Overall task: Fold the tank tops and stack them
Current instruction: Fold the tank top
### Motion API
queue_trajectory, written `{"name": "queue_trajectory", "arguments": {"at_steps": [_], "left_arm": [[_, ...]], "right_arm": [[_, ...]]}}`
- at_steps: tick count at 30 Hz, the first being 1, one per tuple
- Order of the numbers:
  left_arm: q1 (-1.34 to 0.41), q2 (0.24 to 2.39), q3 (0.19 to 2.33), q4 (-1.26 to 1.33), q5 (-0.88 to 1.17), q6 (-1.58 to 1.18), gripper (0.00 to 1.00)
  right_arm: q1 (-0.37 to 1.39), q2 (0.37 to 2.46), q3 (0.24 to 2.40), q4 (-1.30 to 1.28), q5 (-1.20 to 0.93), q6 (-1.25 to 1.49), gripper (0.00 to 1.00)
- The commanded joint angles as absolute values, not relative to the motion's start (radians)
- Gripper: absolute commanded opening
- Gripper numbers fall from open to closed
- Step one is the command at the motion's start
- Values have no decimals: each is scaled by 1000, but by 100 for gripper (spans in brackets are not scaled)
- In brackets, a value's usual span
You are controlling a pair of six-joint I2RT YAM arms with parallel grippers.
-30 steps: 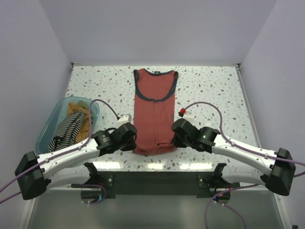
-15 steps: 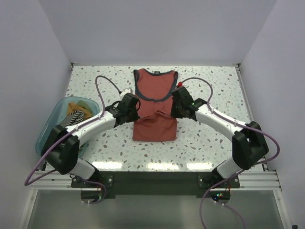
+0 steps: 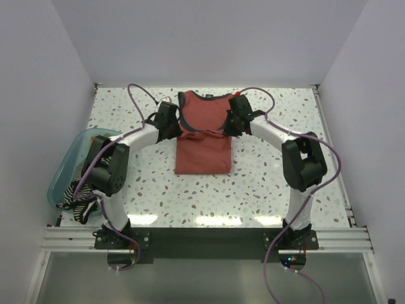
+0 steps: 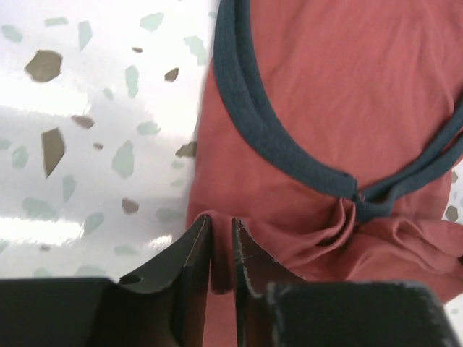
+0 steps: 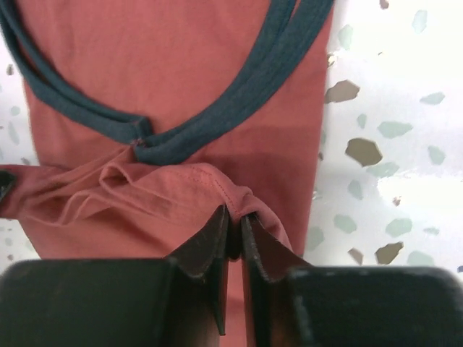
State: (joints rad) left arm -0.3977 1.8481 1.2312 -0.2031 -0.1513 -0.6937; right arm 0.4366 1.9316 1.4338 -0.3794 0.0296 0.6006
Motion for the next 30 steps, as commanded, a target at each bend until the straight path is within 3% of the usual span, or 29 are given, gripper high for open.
{"name": "queue_trajectory", "arguments": {"at_steps": [1,5,6,8,11,17,24,30], "left_arm": [[-368,1899,1275,-50,-72,-638,25],[-333,1907,1288,-18,-17,-646,52],[-330,1901,1290,-35,-32,-647,60],[-328,1852,1270,-40,-64,-652,64],[-328,1778,1235,-86,-149,-693,66],[-366,1683,1125,-117,-152,-781,56],[-489,1640,1002,-81,-124,-870,27],[-546,1677,910,-72,-153,-954,15]], "right_arm": [[407,1957,1491,-357,2,594,15],[382,1947,1486,-365,17,598,39],[376,1938,1483,-371,32,600,52],[377,1895,1456,-365,48,601,62],[388,1833,1427,-353,64,598,64],[506,1845,1446,-370,155,548,64],[557,2006,1561,-360,71,500,55],[539,2117,1670,-408,100,489,52]]}}
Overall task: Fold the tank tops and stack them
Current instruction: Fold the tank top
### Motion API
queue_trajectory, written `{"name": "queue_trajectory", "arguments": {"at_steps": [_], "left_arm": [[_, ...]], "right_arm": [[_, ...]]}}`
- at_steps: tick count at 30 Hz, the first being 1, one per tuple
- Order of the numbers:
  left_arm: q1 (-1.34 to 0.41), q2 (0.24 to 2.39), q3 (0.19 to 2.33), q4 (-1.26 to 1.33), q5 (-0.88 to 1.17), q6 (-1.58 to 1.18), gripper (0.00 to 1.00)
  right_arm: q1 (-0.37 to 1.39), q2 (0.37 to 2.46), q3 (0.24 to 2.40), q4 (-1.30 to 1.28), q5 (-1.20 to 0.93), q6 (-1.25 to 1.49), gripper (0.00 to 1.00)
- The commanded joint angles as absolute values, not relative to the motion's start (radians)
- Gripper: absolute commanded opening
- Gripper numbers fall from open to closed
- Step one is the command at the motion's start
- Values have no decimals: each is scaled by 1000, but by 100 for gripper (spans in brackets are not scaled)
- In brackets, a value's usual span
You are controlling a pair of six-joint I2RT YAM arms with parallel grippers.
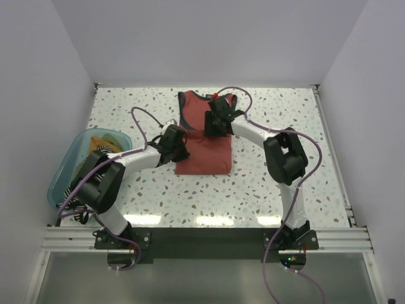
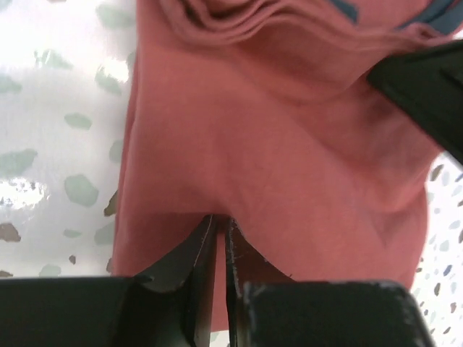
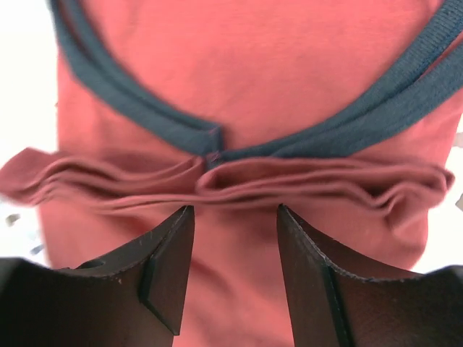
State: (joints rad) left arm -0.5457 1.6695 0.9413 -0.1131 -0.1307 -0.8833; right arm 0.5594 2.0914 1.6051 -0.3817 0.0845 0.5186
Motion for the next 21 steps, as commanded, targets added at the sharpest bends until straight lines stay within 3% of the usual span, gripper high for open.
{"name": "queue_trajectory", "arguments": {"at_steps": [1,15,21], "left_arm": [[-548,1683,884,-72,-158,-969,13],[-561,1706,764,-112,-164,-954,10],[-561,1651,788,-115,-141,-879,20]], "right_arm": [[531,2137,1681,-411,100,492,52],[453,2172,1758,-454,133,486,56],[453,2019,1680,-489,179,468,63]]}}
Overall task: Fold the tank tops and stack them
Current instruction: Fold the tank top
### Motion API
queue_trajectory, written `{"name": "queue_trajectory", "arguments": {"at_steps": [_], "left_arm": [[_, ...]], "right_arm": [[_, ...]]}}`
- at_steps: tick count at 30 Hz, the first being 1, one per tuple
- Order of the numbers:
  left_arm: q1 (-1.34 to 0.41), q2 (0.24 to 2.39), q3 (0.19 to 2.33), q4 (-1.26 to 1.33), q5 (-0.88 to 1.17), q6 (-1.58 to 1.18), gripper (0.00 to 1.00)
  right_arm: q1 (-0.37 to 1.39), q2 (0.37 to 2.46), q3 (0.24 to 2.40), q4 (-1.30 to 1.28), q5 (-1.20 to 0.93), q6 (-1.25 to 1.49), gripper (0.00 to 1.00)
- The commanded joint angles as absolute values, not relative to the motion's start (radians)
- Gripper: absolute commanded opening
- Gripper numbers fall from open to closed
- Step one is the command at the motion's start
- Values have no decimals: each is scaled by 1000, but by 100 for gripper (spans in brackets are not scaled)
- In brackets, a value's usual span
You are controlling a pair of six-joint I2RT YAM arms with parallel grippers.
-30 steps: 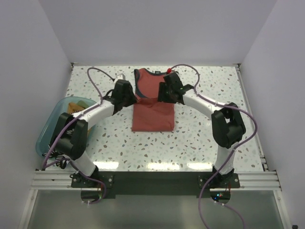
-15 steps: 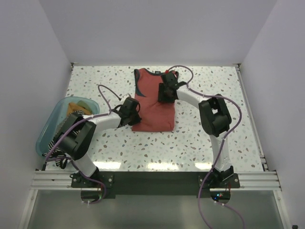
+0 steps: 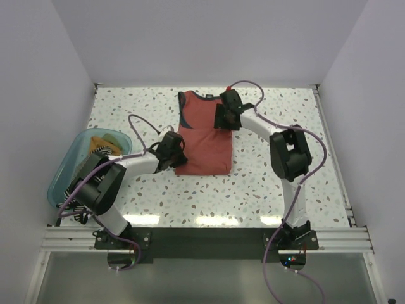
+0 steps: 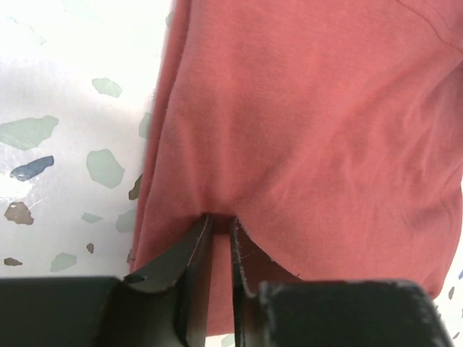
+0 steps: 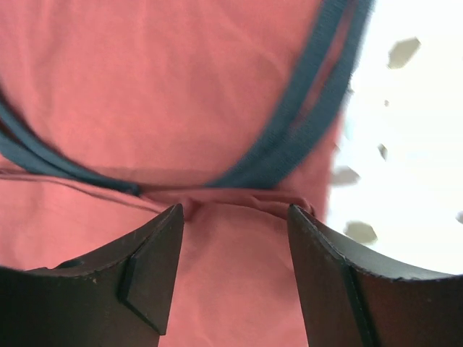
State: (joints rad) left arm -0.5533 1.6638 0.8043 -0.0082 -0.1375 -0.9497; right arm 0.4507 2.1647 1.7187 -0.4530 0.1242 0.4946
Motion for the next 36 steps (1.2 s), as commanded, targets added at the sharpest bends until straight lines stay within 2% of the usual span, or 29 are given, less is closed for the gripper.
{"name": "queue_trajectory", "arguments": {"at_steps": [1,4,9,13,14,19,22,23,25,26,36], "left_arm": [[-561,1643,802,-117,-135,-867,22],[-566,1621,865,-124,-114,-822,25],[-635,1635,992,-147,-101,-776,27],[-709,1701,1063,-121,-57,-767,27],[-725,1715,1075,-112,-51,-765,26],[-821,1807,1137,-78,-43,-761,26],[-850,1859,1154,-69,-48,-755,25],[-857,1877,1154,-72,-46,-755,24],[-876,1891,1147,-77,-54,-752,24],[-883,1901,1140,-78,-58,-753,24],[-920,1908,1071,-78,-61,-779,22]], "right_arm": [[453,1987,1645,-477,193,471,64],[453,1931,1556,-445,215,456,64],[451,1979,1572,-442,226,422,62],[445,2045,1620,-456,210,420,51],[443,2066,1627,-460,212,422,44],[434,2097,1628,-445,209,420,43],[428,2126,1651,-456,210,419,31],[425,2128,1657,-459,221,417,19],[422,2122,1664,-460,232,416,4],[420,2118,1672,-459,239,414,1],[416,2169,1766,-494,270,382,0]]}}
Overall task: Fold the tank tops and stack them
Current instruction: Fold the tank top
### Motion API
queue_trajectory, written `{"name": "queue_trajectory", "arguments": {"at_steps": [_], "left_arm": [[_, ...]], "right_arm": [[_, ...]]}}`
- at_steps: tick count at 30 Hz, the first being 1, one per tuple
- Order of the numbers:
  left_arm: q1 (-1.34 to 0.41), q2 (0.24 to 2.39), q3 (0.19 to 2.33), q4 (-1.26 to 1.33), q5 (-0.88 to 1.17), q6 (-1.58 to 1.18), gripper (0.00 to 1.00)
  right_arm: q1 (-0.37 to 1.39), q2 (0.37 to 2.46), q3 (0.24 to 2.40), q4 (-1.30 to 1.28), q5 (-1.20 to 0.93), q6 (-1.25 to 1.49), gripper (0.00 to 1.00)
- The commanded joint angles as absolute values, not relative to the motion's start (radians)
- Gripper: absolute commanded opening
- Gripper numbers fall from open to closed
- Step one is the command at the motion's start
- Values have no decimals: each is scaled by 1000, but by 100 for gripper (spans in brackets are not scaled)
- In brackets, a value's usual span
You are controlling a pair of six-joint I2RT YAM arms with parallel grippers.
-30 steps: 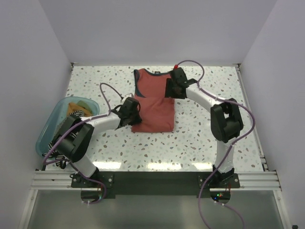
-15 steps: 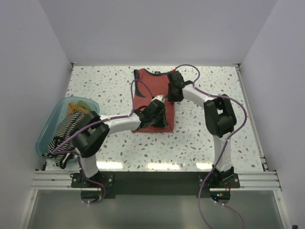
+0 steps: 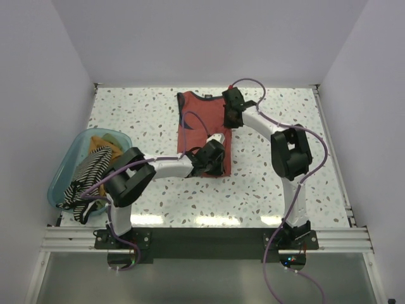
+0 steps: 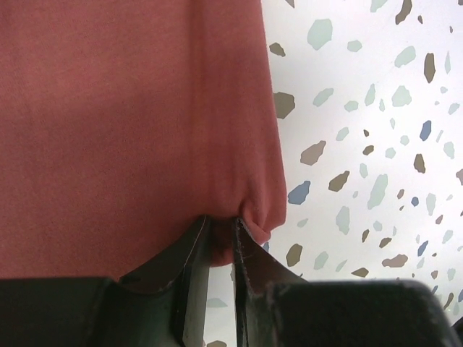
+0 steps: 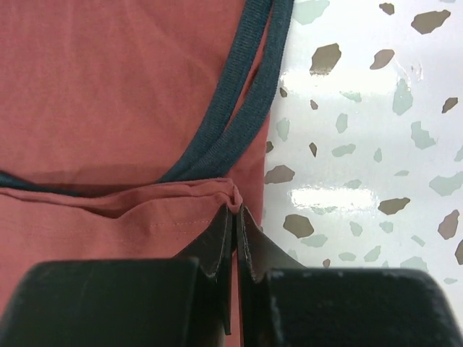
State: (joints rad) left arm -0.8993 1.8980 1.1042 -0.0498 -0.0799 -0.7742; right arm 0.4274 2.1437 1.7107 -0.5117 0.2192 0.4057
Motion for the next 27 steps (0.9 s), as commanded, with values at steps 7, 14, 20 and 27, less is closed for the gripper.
{"name": "queue_trajectory", "arguments": {"at_steps": [7,14,20,27], "left_arm": [[-920,1853,1120,-121,-67,-755,24],[-896,1726,1183,-192,-144,-744,36],[-695,1634,1173,-261,-252,-772,34],[-589,1859,1311,-235,-264,-663,24]], "right_arm": [[402,2154,1733,-520,293,385,40],[406,1981,1691,-584,315,390,68],[480,1832,1502,-490,223,452,66],[543,1945,1503,-390,124,506,65]]}}
